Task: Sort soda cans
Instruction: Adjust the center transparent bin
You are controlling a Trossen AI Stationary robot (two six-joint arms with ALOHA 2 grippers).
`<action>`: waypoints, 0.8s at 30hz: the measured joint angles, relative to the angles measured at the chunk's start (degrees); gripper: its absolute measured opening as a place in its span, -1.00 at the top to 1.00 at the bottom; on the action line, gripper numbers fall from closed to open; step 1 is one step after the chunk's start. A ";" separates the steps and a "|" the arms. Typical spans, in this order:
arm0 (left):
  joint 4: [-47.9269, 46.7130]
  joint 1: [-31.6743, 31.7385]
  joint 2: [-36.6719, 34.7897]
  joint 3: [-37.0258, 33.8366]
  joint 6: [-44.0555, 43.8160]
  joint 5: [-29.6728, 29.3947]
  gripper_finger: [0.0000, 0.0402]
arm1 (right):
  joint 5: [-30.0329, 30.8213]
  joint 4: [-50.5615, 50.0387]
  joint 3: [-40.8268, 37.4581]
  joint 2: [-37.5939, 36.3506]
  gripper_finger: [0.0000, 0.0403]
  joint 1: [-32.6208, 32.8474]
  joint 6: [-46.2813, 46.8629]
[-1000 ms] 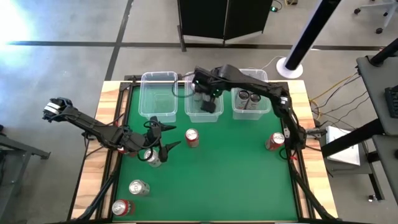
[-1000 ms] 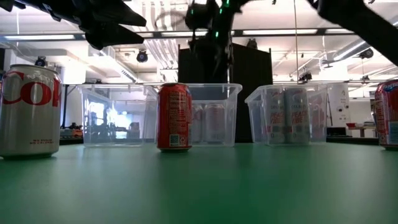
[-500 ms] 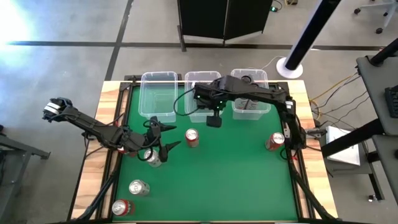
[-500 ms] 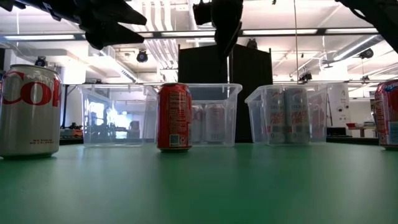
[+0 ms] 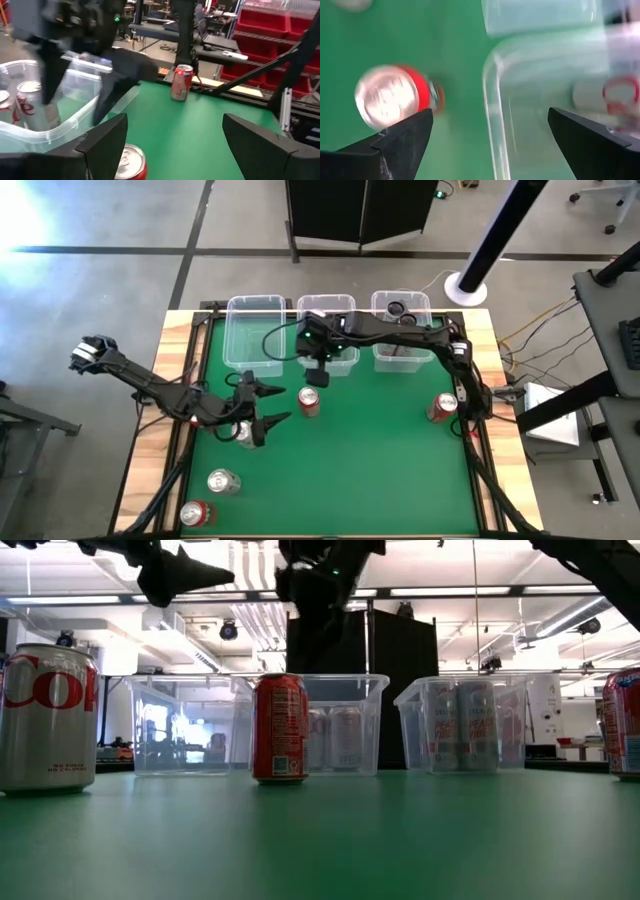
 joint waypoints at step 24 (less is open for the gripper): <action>0.57 -0.99 -1.22 -0.02 0.24 0.04 -0.55 | -6.96 9.16 -1.40 3.43 -0.94 -1.73 2.36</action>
